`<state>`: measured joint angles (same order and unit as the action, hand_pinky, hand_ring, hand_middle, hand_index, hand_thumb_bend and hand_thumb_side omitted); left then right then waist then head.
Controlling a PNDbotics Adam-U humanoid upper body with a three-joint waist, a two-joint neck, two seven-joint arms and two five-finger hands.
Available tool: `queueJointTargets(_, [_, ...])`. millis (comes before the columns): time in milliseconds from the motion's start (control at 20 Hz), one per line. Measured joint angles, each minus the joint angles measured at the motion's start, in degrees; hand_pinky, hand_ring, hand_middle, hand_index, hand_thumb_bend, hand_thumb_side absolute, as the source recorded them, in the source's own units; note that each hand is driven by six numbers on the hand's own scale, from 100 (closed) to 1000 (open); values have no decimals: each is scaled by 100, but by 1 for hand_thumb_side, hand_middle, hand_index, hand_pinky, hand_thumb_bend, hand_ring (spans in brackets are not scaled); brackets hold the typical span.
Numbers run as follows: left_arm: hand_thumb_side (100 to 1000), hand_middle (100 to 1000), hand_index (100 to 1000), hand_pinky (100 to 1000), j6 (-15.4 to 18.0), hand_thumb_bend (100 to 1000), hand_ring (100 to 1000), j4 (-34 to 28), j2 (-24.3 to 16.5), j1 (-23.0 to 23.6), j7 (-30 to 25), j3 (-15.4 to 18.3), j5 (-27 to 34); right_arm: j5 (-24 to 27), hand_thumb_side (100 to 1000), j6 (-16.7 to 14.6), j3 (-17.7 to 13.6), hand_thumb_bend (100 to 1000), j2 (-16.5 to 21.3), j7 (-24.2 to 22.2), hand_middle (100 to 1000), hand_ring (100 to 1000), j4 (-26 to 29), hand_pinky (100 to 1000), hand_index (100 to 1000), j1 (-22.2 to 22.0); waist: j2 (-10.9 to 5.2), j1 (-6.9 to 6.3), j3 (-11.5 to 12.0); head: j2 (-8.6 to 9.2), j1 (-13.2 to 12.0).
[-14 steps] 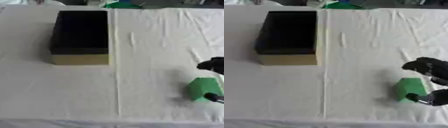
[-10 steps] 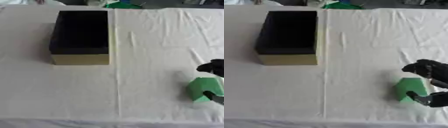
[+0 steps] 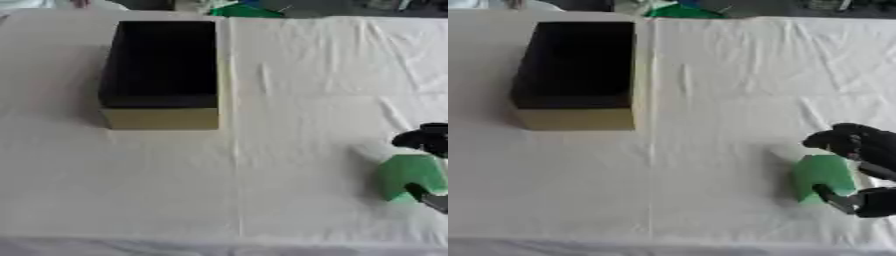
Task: Pick up objects on the table and place them in the box.
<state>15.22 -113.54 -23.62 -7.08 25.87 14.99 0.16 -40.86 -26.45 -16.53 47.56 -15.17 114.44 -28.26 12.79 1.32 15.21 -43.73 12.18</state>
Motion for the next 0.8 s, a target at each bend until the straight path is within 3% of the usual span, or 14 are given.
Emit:
queueJointTargets(400, [977,617,751,593,-15,320,583,0,10,2,-15,0,5,232,993,217,-20,370,-39,-206,886,882,-5,974,1000,-22,42,-20,-2,0,0])
queueJointTargets(800, [978,618,749,592,-45,319,582,0,52,3,-85,0,0,727,1000,258,-235,371,-39,-192,879,880,-6,975,1000,11,61,-18,-30,0,-8])
